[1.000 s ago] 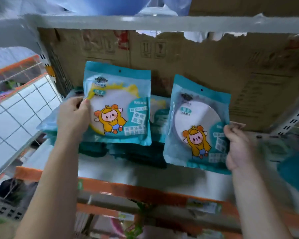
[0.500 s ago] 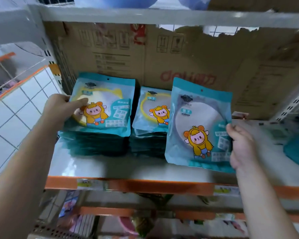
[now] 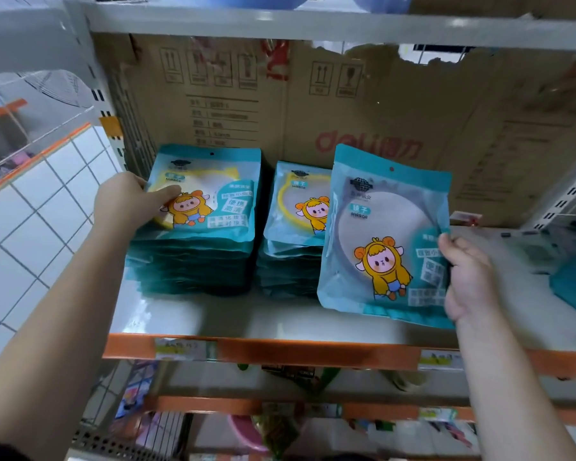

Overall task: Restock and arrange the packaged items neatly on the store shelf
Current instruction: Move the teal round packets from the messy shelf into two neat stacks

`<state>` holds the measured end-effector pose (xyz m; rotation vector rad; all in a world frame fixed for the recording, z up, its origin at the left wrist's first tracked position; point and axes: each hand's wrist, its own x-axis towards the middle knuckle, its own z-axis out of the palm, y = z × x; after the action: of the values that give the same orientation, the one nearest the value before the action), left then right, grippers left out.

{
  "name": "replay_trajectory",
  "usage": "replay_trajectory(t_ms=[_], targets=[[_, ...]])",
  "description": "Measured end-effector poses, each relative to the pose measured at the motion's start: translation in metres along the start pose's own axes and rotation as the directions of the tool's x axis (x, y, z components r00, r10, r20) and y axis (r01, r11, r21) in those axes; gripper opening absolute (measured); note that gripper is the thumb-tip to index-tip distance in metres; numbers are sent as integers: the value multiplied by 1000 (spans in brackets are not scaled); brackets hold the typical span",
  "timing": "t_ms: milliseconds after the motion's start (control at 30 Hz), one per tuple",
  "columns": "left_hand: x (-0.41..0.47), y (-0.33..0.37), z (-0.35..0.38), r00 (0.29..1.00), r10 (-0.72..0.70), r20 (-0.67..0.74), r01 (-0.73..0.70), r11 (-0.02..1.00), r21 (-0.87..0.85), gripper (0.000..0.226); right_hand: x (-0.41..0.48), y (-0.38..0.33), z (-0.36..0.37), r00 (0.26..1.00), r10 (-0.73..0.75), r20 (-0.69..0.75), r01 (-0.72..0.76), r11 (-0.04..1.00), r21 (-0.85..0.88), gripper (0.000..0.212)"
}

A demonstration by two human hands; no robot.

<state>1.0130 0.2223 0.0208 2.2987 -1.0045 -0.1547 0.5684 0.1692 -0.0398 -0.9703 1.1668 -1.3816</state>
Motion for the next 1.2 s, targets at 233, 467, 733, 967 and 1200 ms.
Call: replay_trajectory(t_ms=[233,467,733,967,1200], targets=[[-2,3,0,997,31,-70,-20,987,158,68,-2,-1,-5,1000,7,-6,-7,1000,-10,18],[-49,21,14,864,452,-220,-427,891,156,28,11,-28,16,1000,-21,15,22,999,-47,19],[-138,28,54,694,670,-262,-683,729,56,26,43,-53,78,988,62,139,-45,991,-122,15],[-174,-1,110,764,642,-60,-641,767,38,28,53,-61,103,901,243,360,-63,892,-447,16],[-182,-14,130,775,632,17,-632,772,69,24,54,-56,111,934,153,322,62,819,-570,29]])
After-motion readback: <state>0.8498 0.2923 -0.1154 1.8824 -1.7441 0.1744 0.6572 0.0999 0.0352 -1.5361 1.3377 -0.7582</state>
